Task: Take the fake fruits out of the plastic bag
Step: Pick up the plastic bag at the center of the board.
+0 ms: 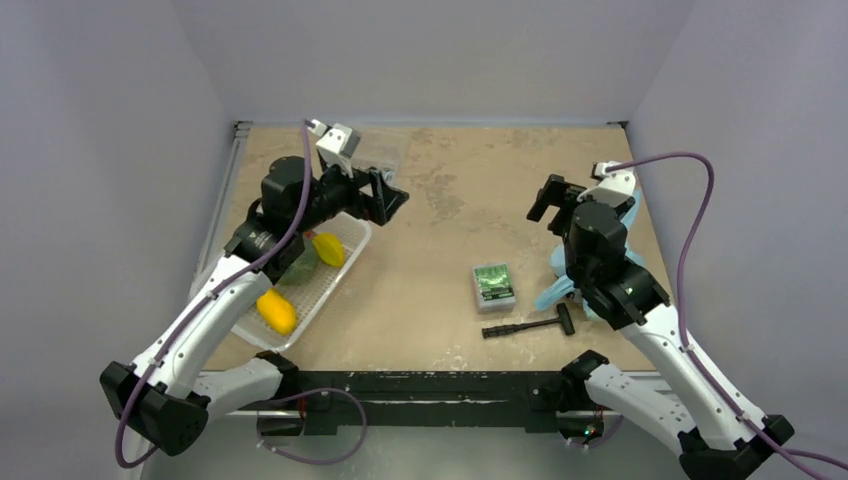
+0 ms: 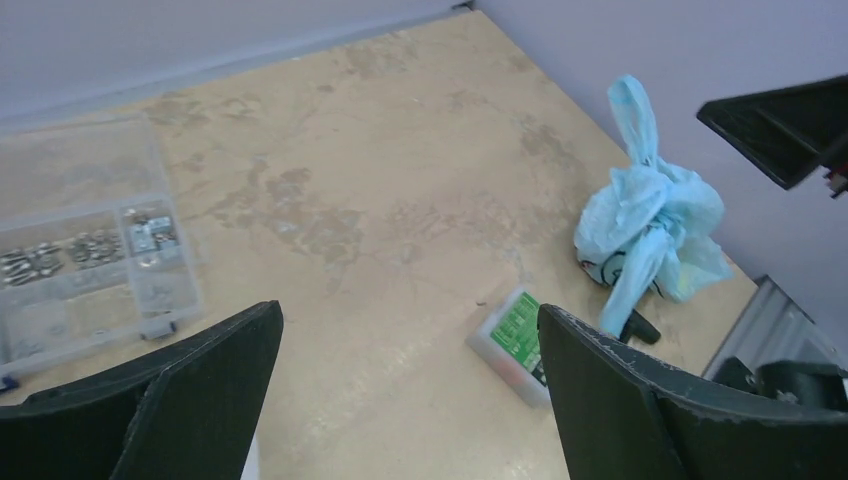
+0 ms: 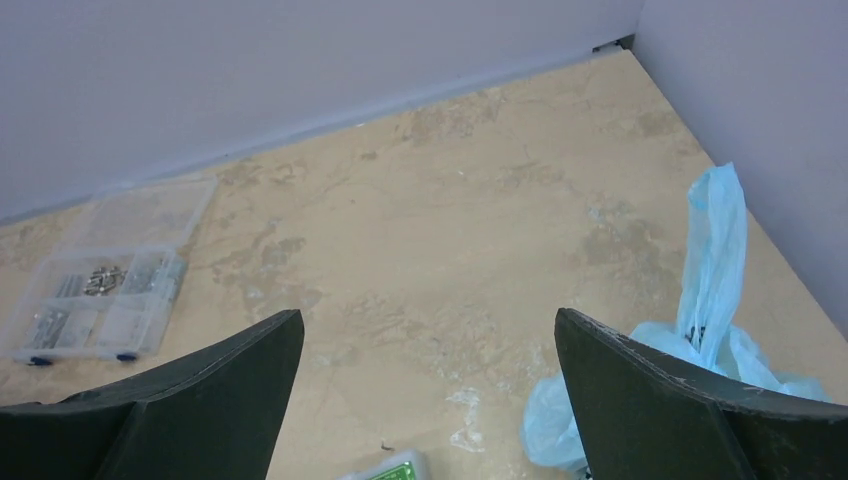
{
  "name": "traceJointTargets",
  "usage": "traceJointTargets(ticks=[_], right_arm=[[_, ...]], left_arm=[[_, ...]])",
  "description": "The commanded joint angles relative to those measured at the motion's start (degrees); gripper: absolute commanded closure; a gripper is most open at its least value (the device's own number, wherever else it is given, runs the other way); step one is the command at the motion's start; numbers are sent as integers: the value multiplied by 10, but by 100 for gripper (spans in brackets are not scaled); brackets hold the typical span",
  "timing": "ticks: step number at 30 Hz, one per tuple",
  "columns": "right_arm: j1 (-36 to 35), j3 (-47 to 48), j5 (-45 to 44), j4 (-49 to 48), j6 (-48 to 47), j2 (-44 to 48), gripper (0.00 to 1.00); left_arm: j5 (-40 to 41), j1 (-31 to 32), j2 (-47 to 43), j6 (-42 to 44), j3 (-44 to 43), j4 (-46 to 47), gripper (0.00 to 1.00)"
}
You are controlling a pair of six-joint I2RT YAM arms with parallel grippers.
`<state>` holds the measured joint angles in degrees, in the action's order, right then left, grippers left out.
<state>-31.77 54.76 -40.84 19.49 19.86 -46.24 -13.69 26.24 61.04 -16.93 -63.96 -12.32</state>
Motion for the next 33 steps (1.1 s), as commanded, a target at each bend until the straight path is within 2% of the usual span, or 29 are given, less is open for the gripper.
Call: traceJointTargets(ticks=[1,6,10,15,20,24,29,33], right_arm=[[0,-2,-24,34,28,-7,1],[0,-1,-17,88,63,-25,1],[0,-23,-75,100,119,-33,1],[29,-13,-167,220,277,-84,1],[154,-60,-86,181,259,-90,1],[196,-89,-101,185,277,-75,1],[257,-145,-73,146,298,-34,1],[273,-166,-41,130,323,-33,1]], left_arm=[[-39,42,22,1,-22,19,0],[-64,59,36,-15,-28,19,0],[-100,61,49,-18,-40,12,0],[-79,65,50,12,-49,-16,0],[-49,84,54,42,-44,-28,0],[-23,113,71,69,-54,-53,0],[-14,143,83,82,-64,-72,0],[1,162,88,94,-66,-80,1]])
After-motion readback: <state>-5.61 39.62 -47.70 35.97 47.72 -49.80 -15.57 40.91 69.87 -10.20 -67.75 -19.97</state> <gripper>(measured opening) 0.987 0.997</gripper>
